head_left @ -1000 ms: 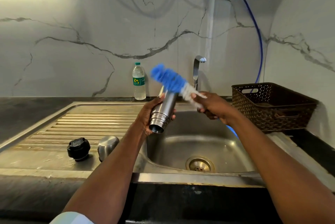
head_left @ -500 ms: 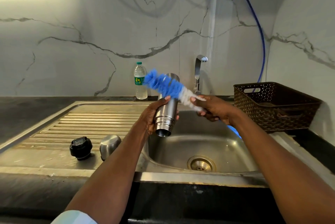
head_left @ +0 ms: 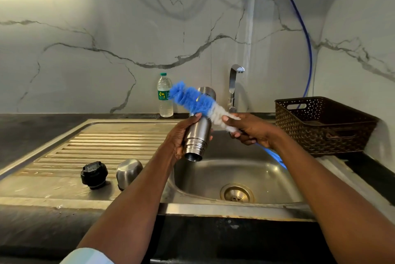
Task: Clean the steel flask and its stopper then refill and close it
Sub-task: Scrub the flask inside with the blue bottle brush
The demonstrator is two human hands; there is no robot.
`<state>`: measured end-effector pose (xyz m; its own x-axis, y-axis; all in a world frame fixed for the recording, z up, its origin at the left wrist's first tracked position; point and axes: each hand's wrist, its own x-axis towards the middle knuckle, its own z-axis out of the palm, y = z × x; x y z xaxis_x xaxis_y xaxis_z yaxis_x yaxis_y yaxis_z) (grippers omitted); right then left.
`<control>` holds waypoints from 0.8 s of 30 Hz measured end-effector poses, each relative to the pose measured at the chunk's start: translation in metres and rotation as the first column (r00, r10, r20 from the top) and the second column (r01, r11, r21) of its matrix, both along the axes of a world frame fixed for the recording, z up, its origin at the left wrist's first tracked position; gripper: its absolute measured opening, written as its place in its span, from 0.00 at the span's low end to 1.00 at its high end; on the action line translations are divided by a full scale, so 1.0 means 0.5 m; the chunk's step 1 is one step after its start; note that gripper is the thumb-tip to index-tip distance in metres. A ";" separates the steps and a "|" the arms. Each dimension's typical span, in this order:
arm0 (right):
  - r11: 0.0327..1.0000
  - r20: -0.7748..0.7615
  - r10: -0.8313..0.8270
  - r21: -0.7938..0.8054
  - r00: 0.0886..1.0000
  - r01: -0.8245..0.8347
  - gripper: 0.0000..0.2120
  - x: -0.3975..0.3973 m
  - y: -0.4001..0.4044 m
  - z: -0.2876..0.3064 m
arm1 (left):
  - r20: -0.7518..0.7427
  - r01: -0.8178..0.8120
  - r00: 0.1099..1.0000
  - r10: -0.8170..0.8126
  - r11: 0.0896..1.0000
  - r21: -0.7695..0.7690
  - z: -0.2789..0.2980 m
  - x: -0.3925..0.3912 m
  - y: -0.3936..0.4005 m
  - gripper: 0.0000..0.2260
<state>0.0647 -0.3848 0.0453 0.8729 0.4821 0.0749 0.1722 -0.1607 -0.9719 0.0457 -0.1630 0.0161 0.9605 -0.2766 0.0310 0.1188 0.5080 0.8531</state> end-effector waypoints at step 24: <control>0.990 0.070 -0.001 -0.142 0.998 0.011 0.10 -0.047 0.012 0.011 | -0.042 -0.060 0.998 0.053 0.982 -0.179 -0.006 0.017 0.000 0.20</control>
<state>0.0413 -0.3786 0.0509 0.8709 0.4869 0.0661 0.2367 -0.2978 -0.9248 0.0540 -0.1631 0.0133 0.9758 -0.2151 0.0393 0.1155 0.6593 0.7429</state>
